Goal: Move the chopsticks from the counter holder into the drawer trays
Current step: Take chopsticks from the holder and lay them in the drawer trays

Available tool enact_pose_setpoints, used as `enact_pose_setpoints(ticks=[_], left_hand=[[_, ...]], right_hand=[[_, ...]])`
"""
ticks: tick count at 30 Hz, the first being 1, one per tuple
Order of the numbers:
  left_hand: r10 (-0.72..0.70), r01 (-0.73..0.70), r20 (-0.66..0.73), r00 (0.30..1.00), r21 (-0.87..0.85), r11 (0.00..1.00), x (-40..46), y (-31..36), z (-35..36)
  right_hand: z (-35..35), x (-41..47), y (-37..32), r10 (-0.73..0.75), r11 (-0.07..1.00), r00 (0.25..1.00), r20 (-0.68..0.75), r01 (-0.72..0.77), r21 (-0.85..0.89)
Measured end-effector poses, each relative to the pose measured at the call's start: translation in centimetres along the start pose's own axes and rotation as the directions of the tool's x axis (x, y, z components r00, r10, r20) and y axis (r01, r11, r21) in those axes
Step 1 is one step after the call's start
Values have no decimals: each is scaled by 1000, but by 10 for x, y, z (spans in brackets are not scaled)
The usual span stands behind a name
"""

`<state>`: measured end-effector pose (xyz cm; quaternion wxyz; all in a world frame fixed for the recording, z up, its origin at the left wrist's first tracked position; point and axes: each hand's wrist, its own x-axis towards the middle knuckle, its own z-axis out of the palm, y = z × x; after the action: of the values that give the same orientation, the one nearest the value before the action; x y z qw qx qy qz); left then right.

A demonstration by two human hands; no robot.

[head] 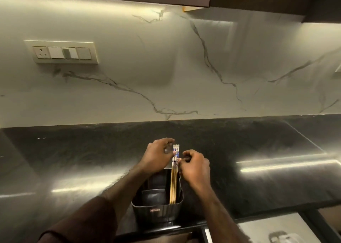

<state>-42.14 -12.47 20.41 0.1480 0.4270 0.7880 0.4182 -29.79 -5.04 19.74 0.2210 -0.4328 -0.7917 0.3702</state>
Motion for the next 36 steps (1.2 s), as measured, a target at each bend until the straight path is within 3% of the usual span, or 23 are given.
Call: enact_pose_setpoints(ticks=[3, 5, 15, 20, 23, 31, 36], left_hand=[[-141, 158, 89, 986, -237, 959, 19, -11, 10], [-177, 210, 134, 975, -299, 931, 25, -19, 13], [-193, 241, 158, 968, -388, 890, 32, -40, 20], [-206, 263, 164, 965, -540, 800, 34, -27, 4], [-182, 238, 153, 971, -616, 751, 35, -8, -15], [-137, 123, 27, 990, -637, 761, 28, 31, -71], [-144, 79, -39, 989, -679, 730, 9, 48, -98]], right_hand=[[7, 13, 6, 57, 998, 997, 47, -56, -38], [11, 17, 7, 85, 995, 992, 89, -81, -55], [27, 30, 6, 123, 991, 975, 183, -112, -71], [25, 29, 7, 102, 994, 954, 282, -107, 1], [22, 27, 3, 50, 996, 942, 331, -74, 58], [14, 11, -23, -145, 968, 918, 368, 54, 247], [1, -13, -42, -208, 962, 872, 443, 101, 253]])
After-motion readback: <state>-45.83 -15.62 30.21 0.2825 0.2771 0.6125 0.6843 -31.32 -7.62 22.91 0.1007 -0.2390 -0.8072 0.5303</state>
